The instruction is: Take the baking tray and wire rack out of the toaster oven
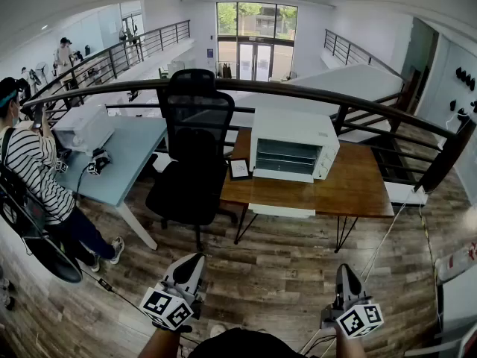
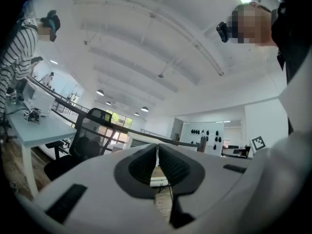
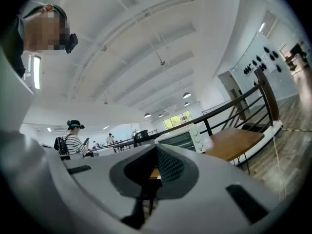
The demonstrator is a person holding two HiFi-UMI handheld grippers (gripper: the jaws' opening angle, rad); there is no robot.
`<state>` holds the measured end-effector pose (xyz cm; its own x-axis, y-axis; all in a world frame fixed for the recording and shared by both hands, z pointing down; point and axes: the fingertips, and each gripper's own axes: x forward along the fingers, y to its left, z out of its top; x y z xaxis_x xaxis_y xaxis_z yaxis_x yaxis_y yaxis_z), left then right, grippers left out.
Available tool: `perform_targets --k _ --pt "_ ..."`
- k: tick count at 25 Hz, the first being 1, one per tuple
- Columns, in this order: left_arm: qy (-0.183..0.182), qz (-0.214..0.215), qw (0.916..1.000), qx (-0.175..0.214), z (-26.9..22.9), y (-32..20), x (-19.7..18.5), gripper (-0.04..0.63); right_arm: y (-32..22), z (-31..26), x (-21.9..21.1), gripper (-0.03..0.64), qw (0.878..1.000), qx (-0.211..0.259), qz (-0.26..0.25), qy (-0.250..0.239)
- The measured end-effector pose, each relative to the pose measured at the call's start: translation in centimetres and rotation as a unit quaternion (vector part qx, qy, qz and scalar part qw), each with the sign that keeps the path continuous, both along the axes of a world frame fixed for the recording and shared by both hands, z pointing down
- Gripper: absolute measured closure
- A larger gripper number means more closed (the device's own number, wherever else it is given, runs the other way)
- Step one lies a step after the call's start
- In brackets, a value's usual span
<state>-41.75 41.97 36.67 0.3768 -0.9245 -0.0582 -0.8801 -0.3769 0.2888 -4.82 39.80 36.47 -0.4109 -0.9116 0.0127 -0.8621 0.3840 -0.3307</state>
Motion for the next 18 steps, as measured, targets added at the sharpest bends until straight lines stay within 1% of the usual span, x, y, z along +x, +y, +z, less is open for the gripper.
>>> perform_targets --k 3,9,18 --pt "-0.001 0.001 1.0 0.002 0.0 -0.2 0.0 0.572 0.0 0.2 0.0 0.621 1.0 -0.001 -0.002 0.008" --pt "0.001 0.001 1.0 -0.004 0.3 0.0 0.4 0.572 0.0 0.7 0.6 0.621 1.0 -0.008 0.0 0.002" --pt "-0.002 -0.001 1.0 -0.008 0.7 0.6 1.3 0.572 0.6 1.0 0.9 0.62 1.0 0.0 0.006 0.008"
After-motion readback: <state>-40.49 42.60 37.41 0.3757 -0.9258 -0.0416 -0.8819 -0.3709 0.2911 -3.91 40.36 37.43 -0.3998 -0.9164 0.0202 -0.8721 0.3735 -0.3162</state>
